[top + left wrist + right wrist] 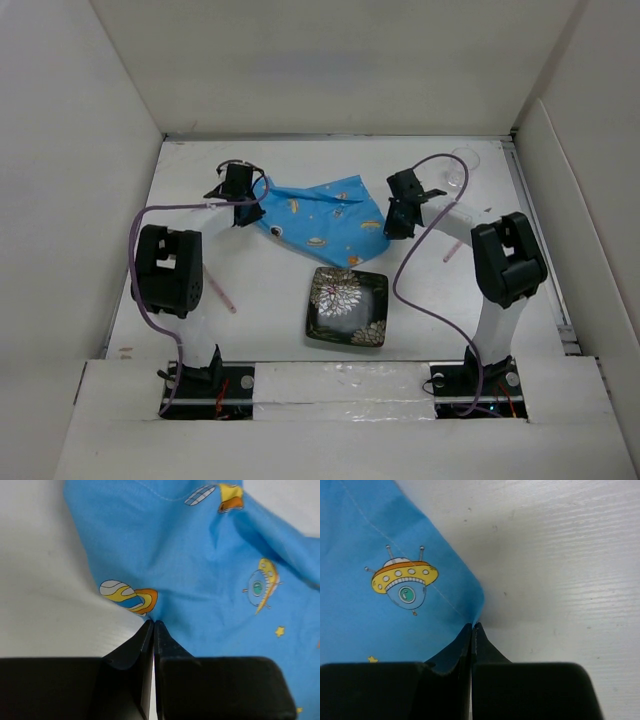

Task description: Set the dinner table for one person

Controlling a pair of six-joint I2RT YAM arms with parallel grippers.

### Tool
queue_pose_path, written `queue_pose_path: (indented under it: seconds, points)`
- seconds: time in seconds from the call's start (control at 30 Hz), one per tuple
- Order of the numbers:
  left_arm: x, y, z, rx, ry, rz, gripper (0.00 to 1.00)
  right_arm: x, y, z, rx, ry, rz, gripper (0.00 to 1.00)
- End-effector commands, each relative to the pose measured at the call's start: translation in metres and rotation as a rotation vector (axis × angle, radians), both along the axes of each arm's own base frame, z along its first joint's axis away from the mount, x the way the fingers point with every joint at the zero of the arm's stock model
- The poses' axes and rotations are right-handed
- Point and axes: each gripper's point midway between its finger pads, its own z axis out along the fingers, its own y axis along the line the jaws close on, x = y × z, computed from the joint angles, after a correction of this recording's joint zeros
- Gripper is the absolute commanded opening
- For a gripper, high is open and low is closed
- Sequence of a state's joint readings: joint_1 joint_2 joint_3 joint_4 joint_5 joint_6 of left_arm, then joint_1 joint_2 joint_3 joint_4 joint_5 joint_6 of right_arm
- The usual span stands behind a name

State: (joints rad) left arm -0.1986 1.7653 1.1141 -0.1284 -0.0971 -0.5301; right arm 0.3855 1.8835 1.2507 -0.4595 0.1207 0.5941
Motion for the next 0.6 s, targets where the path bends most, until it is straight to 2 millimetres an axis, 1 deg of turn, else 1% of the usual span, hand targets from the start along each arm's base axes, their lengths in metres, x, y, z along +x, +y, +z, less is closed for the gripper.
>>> queue_pose_path:
  seconds: [0.0, 0.03, 0.07, 0.1, 0.13, 0.17, 0.2, 0.23, 0.27, 0.3, 0.33, 0.37, 0.4, 0.43, 0.47, 0.5, 0.53, 0.57]
  points:
    - [0.037, 0.002, 0.066, 0.016, -0.154, 0.001, 0.0, 0.032, 0.029, 0.075, 0.13, -0.199, 0.075, 0.0]
    - [0.051, 0.002, 0.099, 0.019, -0.222, -0.001, 0.0, 0.033, 0.038, 0.092, 0.152, -0.226, 0.102, 0.0]
    - [0.059, 0.005, 0.127, 0.041, -0.275, -0.001, 0.0, 0.045, 0.049, 0.125, 0.177, -0.29, 0.126, 0.0]
    - [0.058, 0.007, 0.14, 0.056, -0.271, -0.004, 0.0, 0.05, 0.052, 0.149, 0.196, -0.332, 0.136, 0.0]
    - [0.072, 0.007, 0.192, 0.058, -0.364, 0.0, 0.0, 0.05, 0.053, 0.168, 0.203, -0.349, 0.143, 0.0]
    - [0.076, 0.008, 0.215, 0.067, -0.398, -0.002, 0.0, 0.057, 0.063, 0.211, 0.255, -0.424, 0.173, 0.0]
    - [0.074, 0.009, 0.231, 0.086, -0.4, -0.019, 0.0, 0.058, 0.067, 0.234, 0.282, -0.461, 0.186, 0.0]
    - [0.078, 0.008, 0.282, 0.078, -0.493, -0.022, 0.0, 0.052, 0.07, 0.264, 0.323, -0.511, 0.209, 0.0]
    - [0.081, 0.005, 0.298, 0.073, -0.516, -0.042, 0.0, 0.049, 0.071, 0.287, 0.348, -0.554, 0.216, 0.0]
    - [0.075, 0.006, 0.303, 0.083, -0.487, -0.055, 0.0, 0.047, 0.071, 0.316, 0.368, -0.61, 0.222, 0.0]
    - [0.073, 0.006, 0.347, 0.086, -0.57, -0.067, 0.0, 0.039, 0.067, 0.332, 0.374, -0.632, 0.223, 0.0]
    - [0.08, 0.001, 0.342, 0.086, -0.546, -0.096, 0.01, 0.037, 0.059, 0.339, 0.375, -0.643, 0.21, 0.0]
    - [0.075, -0.001, 0.338, 0.089, -0.506, -0.118, 0.1, 0.035, 0.052, 0.333, 0.368, -0.628, 0.2, 0.0]
    - [0.075, -0.004, 0.35, 0.087, -0.527, -0.143, 0.35, 0.032, 0.049, 0.328, 0.361, -0.621, 0.193, 0.0]
    - [0.084, -0.01, 0.331, 0.079, -0.48, -0.17, 0.44, 0.027, 0.039, 0.328, 0.355, -0.631, 0.171, 0.0]
    - [0.085, -0.01, 0.319, 0.084, -0.444, -0.176, 0.53, 0.028, 0.03, 0.316, 0.338, -0.62, 0.146, 0.0]
    - [0.088, -0.011, 0.307, 0.092, -0.413, -0.186, 0.61, 0.028, 0.021, 0.283, 0.309, -0.564, 0.112, 0.0]
    - [0.092, -0.016, 0.288, 0.097, -0.366, -0.201, 0.63, 0.027, 0.013, 0.267, 0.3, -0.532, 0.085, 0.0]
